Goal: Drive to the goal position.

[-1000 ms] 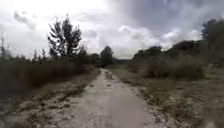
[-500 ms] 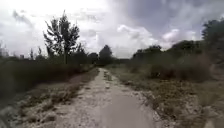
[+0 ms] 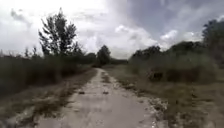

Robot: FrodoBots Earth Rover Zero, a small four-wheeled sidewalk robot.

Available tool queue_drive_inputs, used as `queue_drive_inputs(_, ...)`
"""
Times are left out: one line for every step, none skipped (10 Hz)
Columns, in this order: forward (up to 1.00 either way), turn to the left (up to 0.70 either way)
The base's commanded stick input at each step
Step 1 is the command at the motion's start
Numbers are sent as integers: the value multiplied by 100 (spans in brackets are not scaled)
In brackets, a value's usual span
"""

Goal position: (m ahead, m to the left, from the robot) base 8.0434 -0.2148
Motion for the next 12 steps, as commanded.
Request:
queue_drive_inputs(70,0)
queue_drive_inputs(70,0)
queue_drive_inputs(70,0)
queue_drive_inputs(70,0)
queue_drive_inputs(70,0)
queue_drive_inputs(70,0)
queue_drive_inputs(70,0)
queue_drive_inputs(70,0)
queue_drive_inputs(70,0)
queue_drive_inputs(70,0)
queue_drive_inputs(70,0)
queue_drive_inputs(70,0)
